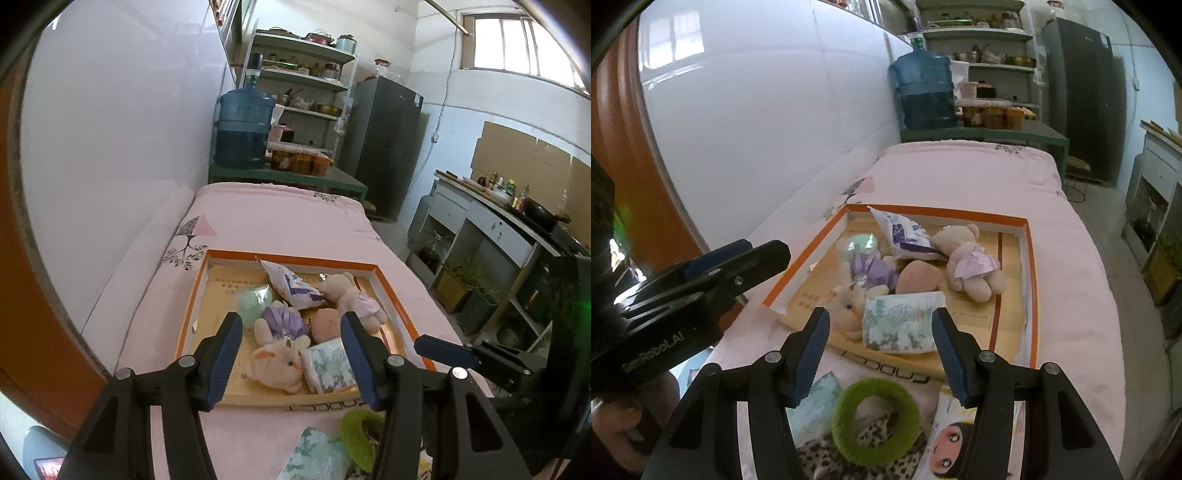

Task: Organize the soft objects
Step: 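Move both open tools back over the remaining pile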

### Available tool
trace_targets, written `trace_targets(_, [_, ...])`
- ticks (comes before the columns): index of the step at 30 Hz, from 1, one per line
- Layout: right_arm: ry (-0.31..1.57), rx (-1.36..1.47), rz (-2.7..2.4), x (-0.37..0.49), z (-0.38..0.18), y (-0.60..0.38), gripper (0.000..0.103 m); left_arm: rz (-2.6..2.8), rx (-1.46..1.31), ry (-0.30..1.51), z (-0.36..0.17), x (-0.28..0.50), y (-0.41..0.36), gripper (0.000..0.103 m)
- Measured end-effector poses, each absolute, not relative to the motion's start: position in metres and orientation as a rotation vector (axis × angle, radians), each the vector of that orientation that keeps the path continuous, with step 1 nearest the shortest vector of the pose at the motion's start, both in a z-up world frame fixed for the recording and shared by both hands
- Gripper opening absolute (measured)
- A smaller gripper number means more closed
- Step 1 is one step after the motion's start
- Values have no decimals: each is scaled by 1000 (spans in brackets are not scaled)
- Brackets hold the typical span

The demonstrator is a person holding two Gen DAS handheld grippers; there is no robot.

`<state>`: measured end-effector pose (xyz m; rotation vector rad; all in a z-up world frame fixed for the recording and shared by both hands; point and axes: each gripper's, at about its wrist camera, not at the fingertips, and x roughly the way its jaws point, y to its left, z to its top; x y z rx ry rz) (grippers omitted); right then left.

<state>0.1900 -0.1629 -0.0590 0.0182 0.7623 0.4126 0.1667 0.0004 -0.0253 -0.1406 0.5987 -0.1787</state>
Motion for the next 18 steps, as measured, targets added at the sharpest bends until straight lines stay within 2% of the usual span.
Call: trace_targets(18, [755, -1, 415, 143, -53, -163, 59, -138, -97, 586, -24, 115, 9, 55])
